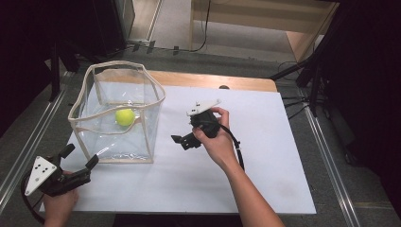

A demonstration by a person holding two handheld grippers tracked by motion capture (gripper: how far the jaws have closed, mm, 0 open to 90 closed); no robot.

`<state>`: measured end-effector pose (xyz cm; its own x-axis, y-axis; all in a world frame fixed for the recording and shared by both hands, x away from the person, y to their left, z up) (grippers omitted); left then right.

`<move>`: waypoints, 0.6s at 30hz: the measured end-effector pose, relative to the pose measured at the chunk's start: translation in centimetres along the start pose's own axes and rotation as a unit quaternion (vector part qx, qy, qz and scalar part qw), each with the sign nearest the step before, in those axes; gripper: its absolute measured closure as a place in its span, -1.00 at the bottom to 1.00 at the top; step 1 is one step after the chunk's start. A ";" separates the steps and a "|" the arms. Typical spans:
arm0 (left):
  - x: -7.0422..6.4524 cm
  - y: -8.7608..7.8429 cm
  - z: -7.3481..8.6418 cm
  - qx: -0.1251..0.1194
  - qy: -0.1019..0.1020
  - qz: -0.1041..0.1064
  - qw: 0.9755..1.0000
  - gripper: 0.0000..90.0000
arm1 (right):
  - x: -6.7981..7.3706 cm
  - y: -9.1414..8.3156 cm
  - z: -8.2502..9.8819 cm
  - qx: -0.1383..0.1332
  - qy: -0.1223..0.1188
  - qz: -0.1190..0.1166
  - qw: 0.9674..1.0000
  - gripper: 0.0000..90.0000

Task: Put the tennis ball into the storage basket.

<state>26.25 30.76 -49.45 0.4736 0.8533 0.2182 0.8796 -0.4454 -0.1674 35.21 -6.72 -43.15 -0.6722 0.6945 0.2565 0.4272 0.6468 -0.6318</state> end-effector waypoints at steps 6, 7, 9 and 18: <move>0.0 0.0 0.0 0.001 0.000 -0.001 1.000 -0.77 | -0.2 -0.5 1.6 -0.009 0.003 0.002 1.000 -1.00; 0.0 0.0 0.0 0.001 0.000 -0.001 1.000 -0.77 | -0.3 -0.6 1.9 -0.010 0.004 0.002 1.000 -1.00; -0.1 0.0 0.0 0.001 0.001 -0.001 1.000 -0.77 | -0.4 -0.7 2.5 -0.013 0.009 0.001 1.000 -1.00; 0.0 0.0 0.0 0.000 -0.001 0.000 1.000 -0.77 | -1.3 -1.8 5.8 -0.038 0.022 0.007 0.999 -1.00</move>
<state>26.22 30.74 -49.46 0.4742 0.8533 0.2170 0.8792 -0.4459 -0.1679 31.81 -10.62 -46.56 -0.6393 0.7154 0.2819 0.4816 0.6583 -0.5786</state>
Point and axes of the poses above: each handheld gripper's, and its own axes: y roughly forward along the jaws, z roughly out of its underside, x roughly to its left, the point moved 4 cm from there along y, roughly forward along the jaws, and after that the axes turned 14 degrees about y, right-handed, at the moved point
